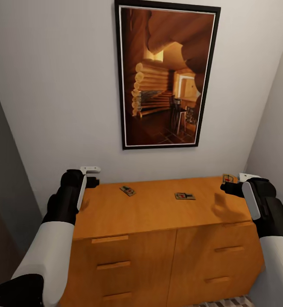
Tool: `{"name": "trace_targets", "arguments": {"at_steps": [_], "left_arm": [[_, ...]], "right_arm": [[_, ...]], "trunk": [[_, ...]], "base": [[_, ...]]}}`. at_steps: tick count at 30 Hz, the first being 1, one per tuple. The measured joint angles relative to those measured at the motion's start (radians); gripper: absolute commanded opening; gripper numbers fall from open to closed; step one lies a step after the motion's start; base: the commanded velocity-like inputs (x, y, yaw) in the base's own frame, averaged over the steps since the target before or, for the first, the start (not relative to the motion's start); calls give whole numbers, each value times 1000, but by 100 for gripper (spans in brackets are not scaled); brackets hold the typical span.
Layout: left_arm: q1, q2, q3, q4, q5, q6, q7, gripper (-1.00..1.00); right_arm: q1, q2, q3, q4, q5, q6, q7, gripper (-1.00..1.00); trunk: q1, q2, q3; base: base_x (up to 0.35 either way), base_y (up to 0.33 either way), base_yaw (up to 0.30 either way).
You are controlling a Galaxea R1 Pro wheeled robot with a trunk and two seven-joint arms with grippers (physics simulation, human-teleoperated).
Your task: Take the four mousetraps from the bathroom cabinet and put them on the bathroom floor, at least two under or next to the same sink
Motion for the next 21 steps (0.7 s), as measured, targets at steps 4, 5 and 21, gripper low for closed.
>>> {"name": "trace_targets", "arguments": {"at_steps": [4, 5, 21], "left_arm": [[0, 0, 0, 0, 0, 0, 0, 100], [0, 0, 0, 0, 0, 0, 0, 100], [0, 0, 0, 0, 0, 0, 0, 100]], "right_arm": [[0, 0, 0, 0, 0, 0, 0, -100], [0, 0, 0, 0, 0, 0, 0, -100], [0, 0, 0, -3, 0, 0, 0, -100]], "trunk": [[0, 0, 0], [0, 0, 0], [0, 0, 8]], "base": [[118, 0, 0], [61, 0, 0], [11, 0, 0]]}}
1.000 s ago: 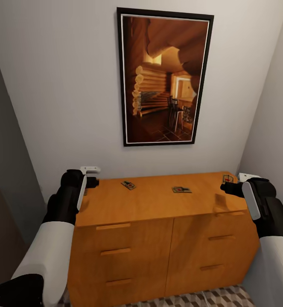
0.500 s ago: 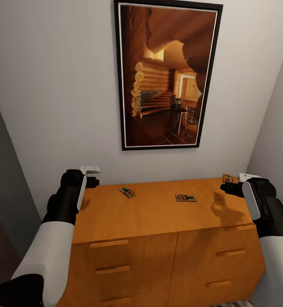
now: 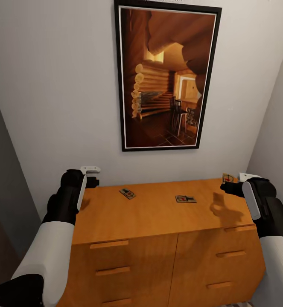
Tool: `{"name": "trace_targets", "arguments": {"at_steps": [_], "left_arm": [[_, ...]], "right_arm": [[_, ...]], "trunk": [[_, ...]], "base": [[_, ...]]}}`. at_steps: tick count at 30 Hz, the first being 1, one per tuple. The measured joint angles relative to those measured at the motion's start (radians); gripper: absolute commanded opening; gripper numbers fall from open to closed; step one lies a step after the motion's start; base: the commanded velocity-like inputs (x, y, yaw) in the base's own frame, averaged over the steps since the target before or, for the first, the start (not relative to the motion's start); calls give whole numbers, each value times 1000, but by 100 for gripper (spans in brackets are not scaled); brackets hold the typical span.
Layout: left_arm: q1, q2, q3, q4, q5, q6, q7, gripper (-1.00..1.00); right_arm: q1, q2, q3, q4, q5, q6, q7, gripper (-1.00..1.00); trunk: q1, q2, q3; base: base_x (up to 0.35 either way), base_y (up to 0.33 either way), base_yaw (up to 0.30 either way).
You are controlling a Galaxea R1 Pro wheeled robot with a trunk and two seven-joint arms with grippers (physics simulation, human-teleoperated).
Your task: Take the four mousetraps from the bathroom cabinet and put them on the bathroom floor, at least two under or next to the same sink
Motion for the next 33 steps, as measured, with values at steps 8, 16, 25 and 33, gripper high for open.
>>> {"name": "trace_targets", "arguments": {"at_steps": [8, 16, 25, 33], "left_arm": [[0, 0, -1, 1, -2, 0, 0, 100], [0, -7, -2, 12, -4, 0, 1, 100], [0, -35, 22, 11, -8, 0, 85, 100], [0, -51, 127, 11, 0, 1, 220, 100]], "right_arm": [[0, 0, -1, 0, 0, 0, 0, -100], [0, 0, -1, 0, 0, 0, 0, -100], [0, 0, 1, 0, 0, 0, 0, -100], [0, 0, 1, 0, 0, 0, 0, -100]], "trunk": [[0, 0, 2], [0, 0, 2], [0, 0, 2], [0, 0, 2]], "base": [[0, 0, 0], [0, 0, 0], [0, 0, 0], [0, 0, 0]]}}
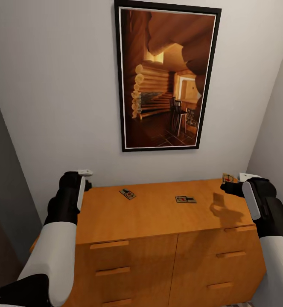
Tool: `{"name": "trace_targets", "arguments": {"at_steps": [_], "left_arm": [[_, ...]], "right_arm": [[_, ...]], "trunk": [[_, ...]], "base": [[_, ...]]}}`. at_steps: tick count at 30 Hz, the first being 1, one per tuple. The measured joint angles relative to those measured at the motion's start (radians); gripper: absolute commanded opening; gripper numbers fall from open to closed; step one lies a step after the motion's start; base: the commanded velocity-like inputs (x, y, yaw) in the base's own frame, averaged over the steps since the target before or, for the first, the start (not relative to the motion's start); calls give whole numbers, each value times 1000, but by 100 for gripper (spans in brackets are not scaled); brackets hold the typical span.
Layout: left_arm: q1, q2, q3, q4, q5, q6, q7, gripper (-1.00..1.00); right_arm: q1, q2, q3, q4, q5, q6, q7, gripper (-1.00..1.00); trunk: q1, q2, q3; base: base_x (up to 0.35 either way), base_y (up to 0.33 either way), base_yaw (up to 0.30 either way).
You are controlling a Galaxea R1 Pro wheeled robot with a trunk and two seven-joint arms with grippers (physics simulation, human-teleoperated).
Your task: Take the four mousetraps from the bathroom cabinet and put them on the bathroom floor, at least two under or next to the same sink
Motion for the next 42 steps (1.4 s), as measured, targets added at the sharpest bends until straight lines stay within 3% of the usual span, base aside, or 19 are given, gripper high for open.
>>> {"name": "trace_targets", "arguments": {"at_steps": [18, 34, 42], "left_arm": [[0, 6, 106, 7, 4, 0, 29, 100], [0, 8, 114, 45, 6, 0, 30, 100], [0, 28, 113, 77, 10, -1, 28, 100]], "right_arm": [[0, 0, 0, 0, -1, 0, 0, -100], [0, 0, -1, -1, 0, 0, 0, -100], [0, 0, -1, -1, 0, 0, 0, -100]], "trunk": [[0, 0, 0], [0, 0, 0], [0, 0, 0]], "base": [[0, 0, 0], [0, 0, 0], [0, 0, 0]]}}
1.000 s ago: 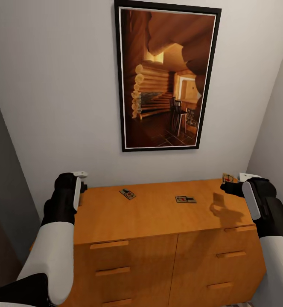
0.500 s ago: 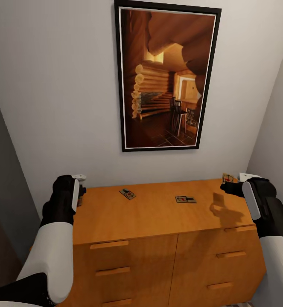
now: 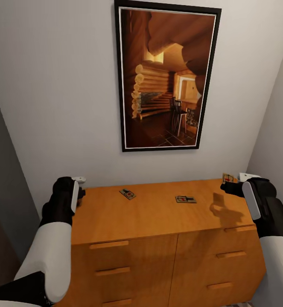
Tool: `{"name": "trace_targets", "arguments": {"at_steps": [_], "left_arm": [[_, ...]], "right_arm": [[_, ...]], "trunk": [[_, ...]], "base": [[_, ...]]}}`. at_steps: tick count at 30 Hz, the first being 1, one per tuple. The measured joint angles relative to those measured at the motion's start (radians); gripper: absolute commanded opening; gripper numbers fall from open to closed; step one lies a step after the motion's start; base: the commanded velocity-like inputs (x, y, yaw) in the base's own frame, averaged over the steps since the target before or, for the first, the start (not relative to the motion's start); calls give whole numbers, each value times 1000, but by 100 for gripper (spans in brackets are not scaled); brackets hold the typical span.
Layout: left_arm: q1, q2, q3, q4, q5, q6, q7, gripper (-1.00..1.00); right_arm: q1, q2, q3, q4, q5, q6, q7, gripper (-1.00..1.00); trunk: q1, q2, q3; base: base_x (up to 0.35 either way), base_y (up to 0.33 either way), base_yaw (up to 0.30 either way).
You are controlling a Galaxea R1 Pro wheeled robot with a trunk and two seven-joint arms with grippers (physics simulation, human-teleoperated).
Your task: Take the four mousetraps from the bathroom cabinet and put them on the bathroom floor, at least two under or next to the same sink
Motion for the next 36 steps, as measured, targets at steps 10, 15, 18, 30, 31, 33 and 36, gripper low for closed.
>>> {"name": "trace_targets", "arguments": {"at_steps": [10, 15, 18, 30, 31, 33, 36], "left_arm": [[3, 17, -23, 15, 37, -1, 22, 100], [6, 13, -18, 14, 38, -1, 18, 100], [8, 11, -1, 13, 18, -2, 16, 100], [9, 10, 22, 14, 13, 0, 15, 100], [9, 9, 21, 14, 13, 0, 15, 100], [9, 8, 18, 14, 14, 0, 15, 100], [-2, 5, 14, 20, 16, 0, 16, 100]], "right_arm": [[0, 6, 2, -12, 22, 0, 0, -100], [0, 6, 1, -4, 21, 0, 0, -100], [0, 5, 1, -8, 25, 0, -1, -100], [0, 5, 1, -70, 28, 0, -1, -100], [0, 5, 1, -72, 28, 0, -1, -100], [0, 5, 1, -73, 29, 0, -1, -100], [0, 6, 1, -74, 29, 0, -1, -100]], "trunk": [[0, 0, 0], [0, 0, 0], [0, 0, 0], [0, 0, 0], [0, 0, 0], [0, 0, 0], [0, 0, 0]], "base": [[0, 0, 0], [0, 0, 0], [0, 0, 0], [0, 0, 0], [0, 0, 0], [0, 0, 0], [0, 0, 0]]}}
